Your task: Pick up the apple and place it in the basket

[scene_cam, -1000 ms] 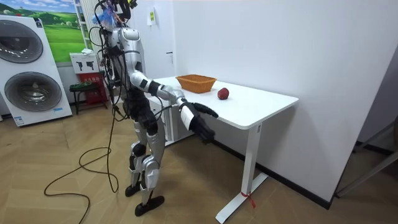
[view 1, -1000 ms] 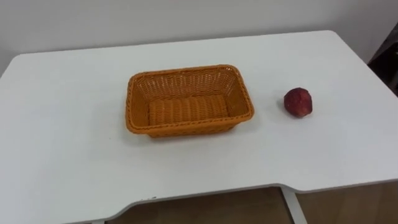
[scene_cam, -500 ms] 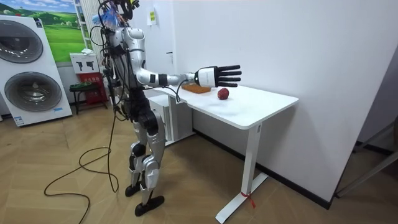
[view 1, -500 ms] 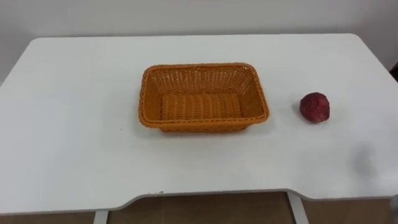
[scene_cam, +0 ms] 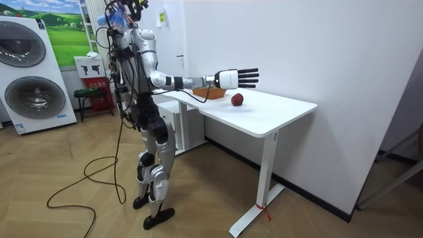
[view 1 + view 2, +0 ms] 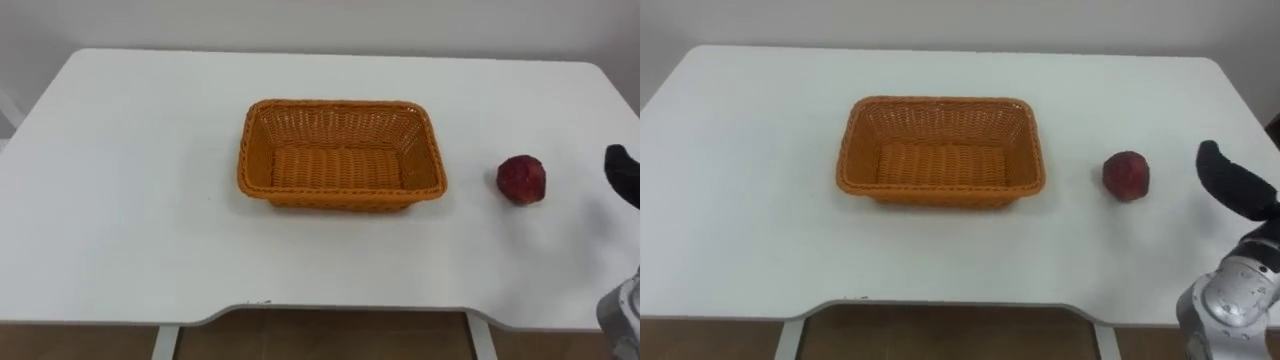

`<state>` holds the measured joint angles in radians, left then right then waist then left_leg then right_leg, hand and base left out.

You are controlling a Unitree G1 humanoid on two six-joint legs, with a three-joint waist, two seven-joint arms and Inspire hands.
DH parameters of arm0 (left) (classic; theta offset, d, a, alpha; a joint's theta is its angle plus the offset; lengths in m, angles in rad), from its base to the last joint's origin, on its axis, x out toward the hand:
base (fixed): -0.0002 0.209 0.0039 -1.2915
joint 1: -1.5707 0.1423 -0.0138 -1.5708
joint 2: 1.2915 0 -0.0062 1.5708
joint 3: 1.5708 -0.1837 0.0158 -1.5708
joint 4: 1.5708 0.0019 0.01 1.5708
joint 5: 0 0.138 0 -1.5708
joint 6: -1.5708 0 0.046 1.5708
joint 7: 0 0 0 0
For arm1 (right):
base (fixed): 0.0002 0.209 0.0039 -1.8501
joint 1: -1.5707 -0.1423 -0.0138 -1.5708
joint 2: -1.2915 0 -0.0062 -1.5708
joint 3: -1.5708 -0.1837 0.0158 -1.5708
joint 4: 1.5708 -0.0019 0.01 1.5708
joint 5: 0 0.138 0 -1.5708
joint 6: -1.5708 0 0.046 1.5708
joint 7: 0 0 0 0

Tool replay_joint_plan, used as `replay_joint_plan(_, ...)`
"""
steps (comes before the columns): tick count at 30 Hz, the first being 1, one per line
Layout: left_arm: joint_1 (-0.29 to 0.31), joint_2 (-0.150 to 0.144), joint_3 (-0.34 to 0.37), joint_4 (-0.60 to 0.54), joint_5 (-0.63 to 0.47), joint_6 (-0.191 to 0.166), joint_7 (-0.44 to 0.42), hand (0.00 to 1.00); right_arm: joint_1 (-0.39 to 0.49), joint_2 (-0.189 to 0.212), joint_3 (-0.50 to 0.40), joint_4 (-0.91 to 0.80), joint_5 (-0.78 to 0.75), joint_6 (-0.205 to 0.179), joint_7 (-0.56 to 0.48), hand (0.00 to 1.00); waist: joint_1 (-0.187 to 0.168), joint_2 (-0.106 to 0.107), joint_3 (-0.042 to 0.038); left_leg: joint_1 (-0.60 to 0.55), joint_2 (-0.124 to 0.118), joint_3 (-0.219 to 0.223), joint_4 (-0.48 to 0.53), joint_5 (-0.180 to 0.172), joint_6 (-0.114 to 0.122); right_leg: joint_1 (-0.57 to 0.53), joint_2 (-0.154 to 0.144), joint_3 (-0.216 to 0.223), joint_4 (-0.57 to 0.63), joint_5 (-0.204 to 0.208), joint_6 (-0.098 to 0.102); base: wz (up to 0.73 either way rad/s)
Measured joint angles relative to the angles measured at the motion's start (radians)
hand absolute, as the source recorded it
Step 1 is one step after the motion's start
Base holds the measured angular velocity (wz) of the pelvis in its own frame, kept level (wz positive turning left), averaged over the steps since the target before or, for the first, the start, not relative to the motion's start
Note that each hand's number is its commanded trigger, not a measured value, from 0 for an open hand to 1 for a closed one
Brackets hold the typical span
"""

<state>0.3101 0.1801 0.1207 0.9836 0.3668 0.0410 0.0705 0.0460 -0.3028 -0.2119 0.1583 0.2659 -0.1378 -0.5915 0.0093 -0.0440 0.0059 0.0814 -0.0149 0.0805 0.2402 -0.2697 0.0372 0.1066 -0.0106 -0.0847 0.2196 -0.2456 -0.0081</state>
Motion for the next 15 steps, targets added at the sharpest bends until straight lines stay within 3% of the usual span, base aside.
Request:
replay_joint_plan(5,-0.003,0.005,-0.008,-0.006,0.000,0.003,-0.012,0.00,-0.038,-0.017,0.026,0.028,0.004,0.028,0.094,0.00,0.003,-0.002,0.0015,0.001,0.000,0.000,-0.002,0.000,0.000,-0.001,0.000,0.000,-0.001,0.000,0.000,0.00)
replay_joint_plan(15,0.003,0.014,-0.009,-0.022,0.020,0.003,-0.019,0.00,-0.047,-0.017,0.066,0.026,0.045,0.031,0.211,0.00,0.025,-0.004,0.0022,0.018,0.000,-0.004,-0.006,0.000,0.000,0.019,0.000,-0.005,-0.003,0.000,0.000,0.02)
